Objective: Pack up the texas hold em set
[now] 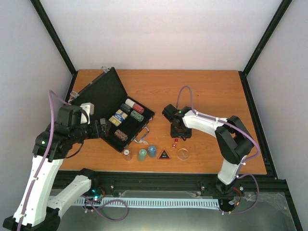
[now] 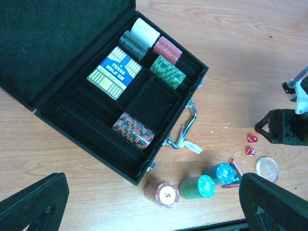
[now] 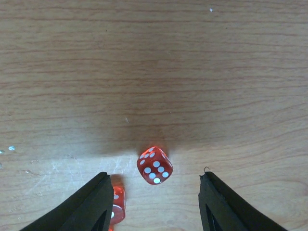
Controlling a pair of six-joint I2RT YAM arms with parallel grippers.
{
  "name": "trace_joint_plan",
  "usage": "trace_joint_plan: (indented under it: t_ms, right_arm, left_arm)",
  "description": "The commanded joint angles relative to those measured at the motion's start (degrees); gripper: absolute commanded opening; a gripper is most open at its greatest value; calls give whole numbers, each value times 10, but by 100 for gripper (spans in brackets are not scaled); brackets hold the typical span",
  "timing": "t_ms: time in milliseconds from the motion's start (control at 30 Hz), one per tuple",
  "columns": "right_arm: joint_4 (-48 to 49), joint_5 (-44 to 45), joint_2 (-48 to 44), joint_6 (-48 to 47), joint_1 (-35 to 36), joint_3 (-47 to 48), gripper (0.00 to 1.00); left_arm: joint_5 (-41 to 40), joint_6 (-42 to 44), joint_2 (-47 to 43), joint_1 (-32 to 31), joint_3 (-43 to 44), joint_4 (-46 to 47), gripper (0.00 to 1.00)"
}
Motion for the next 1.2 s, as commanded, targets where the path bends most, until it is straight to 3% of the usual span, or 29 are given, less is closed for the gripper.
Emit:
trace_joint_plan:
  t_ms: [0, 367, 867, 1000, 1167]
  right_arm:
    - [15, -5, 13, 4, -6, -3, 51]
    - [42, -23, 28, 16, -28, -23, 49]
    - [52, -42, 47, -2, -39, -21, 22]
    - [37, -35, 43, -10, -39, 0, 9]
    - [2, -9, 36, -29, -39, 48, 7]
  left_arm:
    - [-1, 1, 2, -3, 0, 15, 100]
    - [-1, 1, 13, -3, -3, 26, 100]
    - [0, 1, 28, -3, -8, 39, 100]
    - [-1, 1, 29, -3, -8, 42, 100]
    - [0, 1, 28, -3, -9, 46, 100]
